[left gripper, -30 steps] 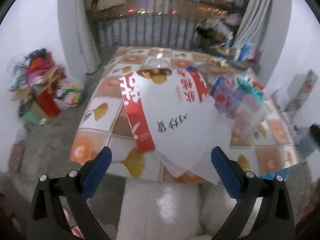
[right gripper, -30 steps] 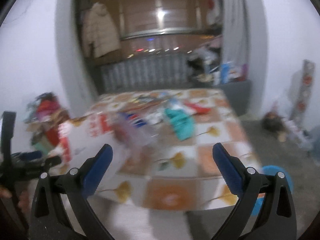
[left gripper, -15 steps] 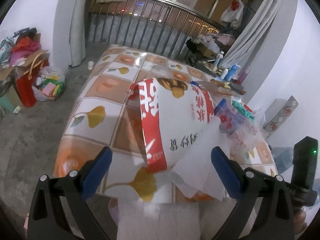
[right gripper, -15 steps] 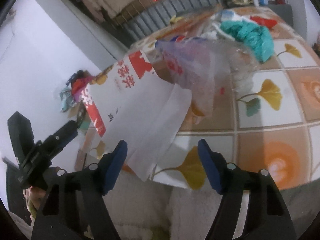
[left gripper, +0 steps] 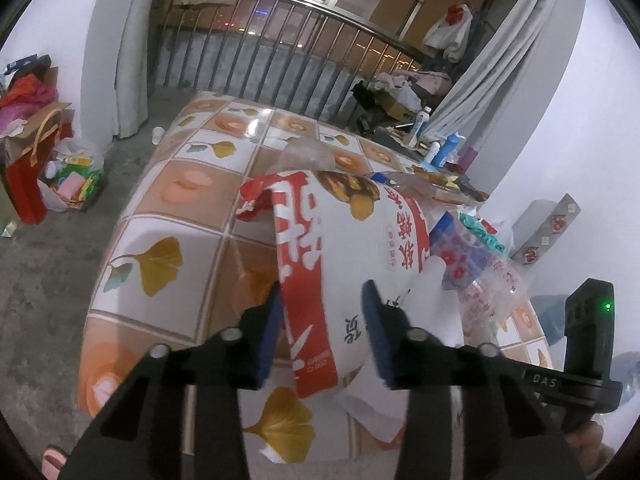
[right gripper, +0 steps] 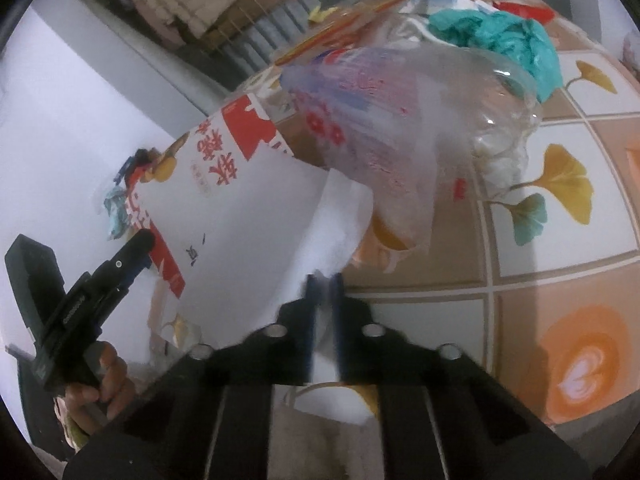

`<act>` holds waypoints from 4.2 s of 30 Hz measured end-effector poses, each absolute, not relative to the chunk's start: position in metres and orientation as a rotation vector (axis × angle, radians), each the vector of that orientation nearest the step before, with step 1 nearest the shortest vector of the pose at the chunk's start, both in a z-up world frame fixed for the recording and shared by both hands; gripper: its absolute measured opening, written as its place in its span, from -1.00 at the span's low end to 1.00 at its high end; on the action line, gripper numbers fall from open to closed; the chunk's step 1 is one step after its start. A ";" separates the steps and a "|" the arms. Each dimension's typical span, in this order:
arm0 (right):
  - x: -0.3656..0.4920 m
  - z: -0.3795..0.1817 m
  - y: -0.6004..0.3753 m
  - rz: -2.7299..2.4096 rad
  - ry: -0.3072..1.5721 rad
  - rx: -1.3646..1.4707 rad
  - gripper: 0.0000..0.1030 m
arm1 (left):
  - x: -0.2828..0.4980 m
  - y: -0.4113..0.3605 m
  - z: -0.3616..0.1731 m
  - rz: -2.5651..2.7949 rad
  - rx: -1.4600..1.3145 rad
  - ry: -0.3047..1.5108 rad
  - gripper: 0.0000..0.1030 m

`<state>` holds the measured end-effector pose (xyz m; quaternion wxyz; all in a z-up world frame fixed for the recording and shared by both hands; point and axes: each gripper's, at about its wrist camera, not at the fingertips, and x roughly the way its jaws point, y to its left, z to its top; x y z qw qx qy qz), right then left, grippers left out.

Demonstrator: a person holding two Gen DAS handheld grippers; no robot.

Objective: Collect trash
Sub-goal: 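Grasp the red-and-white snack bag with the left gripper while the right gripper grasps white paper, then carry both items over the blue wastebasket and open both grippers to drop them, then move both tools back over the table toward the Pepsi bottle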

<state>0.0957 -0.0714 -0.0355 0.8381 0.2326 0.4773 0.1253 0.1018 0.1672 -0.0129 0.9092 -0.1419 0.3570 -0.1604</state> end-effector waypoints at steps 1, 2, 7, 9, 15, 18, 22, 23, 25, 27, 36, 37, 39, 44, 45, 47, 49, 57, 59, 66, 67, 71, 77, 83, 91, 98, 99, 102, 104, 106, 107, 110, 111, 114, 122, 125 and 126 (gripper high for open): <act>0.093 -0.033 -0.073 0.268 1.001 0.488 -0.99 | 0.102 0.168 -0.012 -0.340 -0.298 0.733 -0.41; 0.091 -0.029 -0.073 0.279 0.989 0.477 -0.99 | 0.101 0.169 -0.011 -0.348 -0.304 0.731 -0.46; 0.079 -0.007 -0.066 0.326 0.907 0.409 -1.00 | 0.095 0.171 -0.003 -0.374 -0.303 0.700 -0.86; 0.075 0.001 -0.064 0.348 0.876 0.395 -1.00 | 0.091 0.172 0.002 -0.383 -0.299 0.681 -0.91; 0.069 0.037 -0.069 0.428 0.747 0.357 -1.00 | 0.074 0.171 0.038 -0.412 -0.282 0.584 -0.99; 0.063 0.064 -0.081 0.469 0.660 0.342 -1.00 | 0.060 0.168 0.064 -0.431 -0.253 0.521 -1.00; 0.046 0.086 -0.092 0.499 0.545 0.358 -1.00 | 0.039 0.154 0.103 -0.481 -0.203 0.446 -1.00; 0.042 0.091 -0.098 0.502 0.520 0.371 -1.00 | 0.034 0.149 0.114 -0.501 -0.194 0.428 -1.00; 0.031 0.103 -0.118 0.495 0.461 0.404 -1.00 | 0.025 0.135 0.132 -0.554 -0.175 0.397 -1.00; 0.016 0.115 -0.145 0.469 0.400 0.441 -1.00 | 0.019 0.117 0.150 -0.623 -0.159 0.376 -0.99; -0.066 0.132 -0.277 0.132 0.246 0.510 -1.00 | 0.030 -0.053 0.197 -1.030 -0.055 0.384 -0.99; -0.070 0.129 -0.288 0.096 0.245 0.511 -1.00 | 0.037 -0.090 0.196 -1.095 -0.032 0.412 -0.99; -0.078 0.123 -0.312 0.017 0.245 0.512 -1.00 | 0.044 -0.135 0.191 -1.171 -0.013 0.465 -0.99; -0.079 0.091 -0.372 -0.179 0.299 0.523 -1.00 | 0.064 -0.282 0.157 -1.283 0.123 0.645 -0.99; -0.077 0.083 -0.383 -0.208 0.314 0.527 -1.00 | 0.064 -0.309 0.150 -1.284 0.162 0.669 -0.99; -0.068 0.066 -0.406 -0.263 0.349 0.545 -1.00 | 0.069 -0.369 0.126 -1.289 0.237 0.737 -0.99; -0.053 0.043 -0.431 -0.308 0.389 0.576 -1.00 | 0.074 -0.419 0.099 -1.274 0.301 0.798 -0.99; -0.015 -0.046 -0.513 -0.392 0.536 0.745 -1.00 | 0.107 -0.541 -0.015 -1.220 0.388 1.054 -0.99; -0.008 -0.065 -0.528 -0.404 0.562 0.781 -1.00 | 0.113 -0.560 -0.040 -1.197 0.415 1.078 -0.99; -0.019 -0.102 -0.548 -0.414 0.612 0.860 -1.00 | 0.125 -0.594 -0.098 -1.128 0.510 1.101 -0.98; -0.021 -0.106 -0.550 -0.410 0.622 0.877 -1.00 | 0.127 -0.599 -0.106 -1.101 0.529 1.107 -0.96; -0.014 -0.131 -0.563 -0.435 0.729 0.919 -0.52 | 0.132 -0.602 -0.117 -1.063 0.520 1.115 -0.18; -0.023 -0.136 -0.562 -0.485 0.787 0.903 -0.10 | 0.117 -0.592 -0.088 -1.099 0.524 1.052 0.06; -0.046 -0.118 -0.550 -0.521 0.747 0.872 -0.04 | 0.105 -0.561 -0.034 -1.147 0.512 0.991 0.17; -0.068 -0.051 -0.510 -0.588 0.739 0.648 0.51 | 0.090 -0.466 0.059 -1.202 0.465 0.860 0.33; -0.068 0.007 -0.447 -0.657 0.713 0.388 0.84 | 0.076 -0.349 0.084 -1.130 0.394 0.892 0.71; -0.066 0.015 -0.433 -0.654 0.707 0.351 0.84 | 0.072 -0.336 0.082 -1.125 0.389 0.904 0.72; -0.059 0.021 -0.406 -0.661 0.707 0.283 0.84 | 0.057 -0.288 0.078 -1.098 0.348 0.930 0.84; -0.051 0.027 -0.379 -0.608 0.705 0.214 0.84 | 0.049 -0.251 0.077 -1.066 0.290 0.911 0.89; -0.043 0.032 -0.358 -0.557 0.707 0.166 0.84 | 0.046 -0.218 0.078 -1.036 0.241 0.882 0.89; -0.038 0.035 -0.347 -0.540 0.706 0.135 0.84 | 0.046 -0.198 0.078 -1.015 0.210 0.871 0.89; -0.028 0.045 -0.321 -0.472 0.672 0.070 0.84 | 0.053 -0.142 0.076 -0.937 0.089 0.867 0.89; -0.025 0.048 -0.312 -0.445 0.653 0.064 0.84 | 0.057 -0.126 0.075 -0.913 0.053 0.870 0.89; -0.016 0.057 -0.289 -0.330 0.574 0.090 0.84 | 0.065 -0.066 0.067 -0.807 -0.061 0.857 0.89; 0.058 0.055 -0.227 0.065 0.664 0.192 0.84 | 0.084 0.035 0.043 -0.667 -0.236 0.804 0.89; 0.095 0.049 -0.204 0.198 0.742 0.234 0.84 | 0.092 0.058 0.035 -0.634 -0.282 0.784 0.89; 0.109 0.046 -0.197 0.240 0.767 0.241 0.83 | 0.093 0.065 0.034 -0.628 -0.290 0.779 0.89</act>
